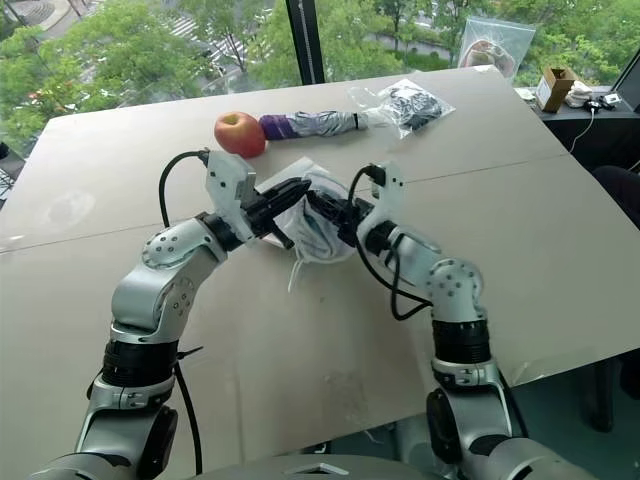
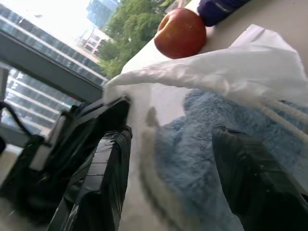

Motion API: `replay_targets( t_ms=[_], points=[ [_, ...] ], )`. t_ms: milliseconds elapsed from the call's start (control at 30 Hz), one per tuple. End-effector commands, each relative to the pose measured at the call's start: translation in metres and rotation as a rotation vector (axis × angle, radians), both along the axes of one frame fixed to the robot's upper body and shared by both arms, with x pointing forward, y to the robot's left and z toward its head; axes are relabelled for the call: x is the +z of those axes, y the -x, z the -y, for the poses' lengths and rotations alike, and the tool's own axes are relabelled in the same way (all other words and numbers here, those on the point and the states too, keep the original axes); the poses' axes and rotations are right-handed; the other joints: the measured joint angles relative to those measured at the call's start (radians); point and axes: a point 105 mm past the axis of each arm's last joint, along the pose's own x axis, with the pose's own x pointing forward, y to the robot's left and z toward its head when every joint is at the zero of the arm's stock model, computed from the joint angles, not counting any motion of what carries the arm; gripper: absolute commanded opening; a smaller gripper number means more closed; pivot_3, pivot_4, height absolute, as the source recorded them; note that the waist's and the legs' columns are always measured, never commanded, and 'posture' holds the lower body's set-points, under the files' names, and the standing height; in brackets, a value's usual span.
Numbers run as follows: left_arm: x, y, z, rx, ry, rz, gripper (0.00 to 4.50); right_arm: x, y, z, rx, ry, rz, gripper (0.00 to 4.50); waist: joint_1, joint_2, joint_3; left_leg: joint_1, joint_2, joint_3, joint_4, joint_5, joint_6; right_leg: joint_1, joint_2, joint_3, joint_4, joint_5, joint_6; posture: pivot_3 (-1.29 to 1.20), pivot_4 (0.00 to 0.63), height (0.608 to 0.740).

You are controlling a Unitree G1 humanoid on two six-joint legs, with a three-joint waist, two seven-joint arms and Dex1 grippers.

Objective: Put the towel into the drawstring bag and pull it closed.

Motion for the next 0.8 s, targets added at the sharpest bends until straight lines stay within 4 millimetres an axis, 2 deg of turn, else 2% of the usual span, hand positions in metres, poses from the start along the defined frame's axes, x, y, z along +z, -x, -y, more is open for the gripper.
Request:
replay_targets(
  t_ms=[33,167,233,333,400,467,700,800],
  points=[
    [0.007,0.001,0.002,-0.006,0.002,0.039,0.0,0.024,0.019,0.009,0.072,-0.006,0.155,2.84,0.0,0.0,0.0,0.0,0.0,0.0,0.0,0.0,0.0,0.0,0.0,0.0,0.0,0.0,0.0,0.0,0.15,0.74],
    [0.004,0.0,0.003,-0.01,-0.003,0.034,0.0,0.042,0.007,0.035,-0.088,0.052,0.337,2.84,-0.003,0.0,0.0,0.001,0.0,0.001,0.0,0.0,0.0,0.0,0.0,0.001,0.001,0.0,0.0,0.0,0.15,0.74],
    [0.004,0.0,0.003,-0.011,-0.005,0.035,0.0,0.036,-0.002,0.05,-0.162,0.154,0.397,2.84,-0.001,0.0,0.0,0.001,0.0,0.0,0.0,0.0,0.0,0.0,0.001,0.0,0.001,0.0,0.0,0.0,0.15,0.74],
    [0.004,0.0,0.003,-0.011,-0.006,0.036,0.0,0.007,-0.009,0.063,-0.181,0.399,0.454,2.84,0.004,0.0,0.0,0.001,0.0,0.0,0.001,0.0,0.0,0.002,0.0,-0.001,0.0,0.0,0.0,0.0,0.15,0.74],
    [0.003,0.0,0.003,-0.011,-0.009,0.036,0.0,-0.019,-0.014,0.071,-0.189,0.581,0.465,2.84,0.004,0.0,0.0,0.001,0.0,0.001,0.001,0.0,0.0,0.002,0.0,0.0,0.0,0.0,0.0,0.0,0.15,0.74],
    [0.003,-0.001,0.003,-0.012,-0.011,0.036,0.0,-0.038,-0.018,0.077,-0.203,0.668,0.441,2.84,0.0,0.0,0.0,0.001,0.0,0.001,0.001,0.0,0.0,0.002,0.0,0.0,0.0,0.0,0.0,0.0,0.15,0.74],
    [0.003,-0.001,0.003,-0.015,-0.017,0.037,0.0,-0.048,-0.026,0.062,-0.252,0.575,0.316,2.84,0.001,-0.001,0.0,0.002,0.0,0.0,0.001,0.0,0.0,0.002,0.0,0.0,0.0,0.0,0.0,0.0,0.15,0.74],
    [0.002,-0.001,0.002,-0.013,-0.018,0.037,0.0,-0.046,-0.027,0.054,-0.264,0.488,0.264,2.84,0.006,-0.001,0.0,0.001,0.0,0.0,0.001,0.0,0.0,0.002,0.0,0.0,0.0,0.0,0.0,0.0,0.15,0.74]
  ],
)
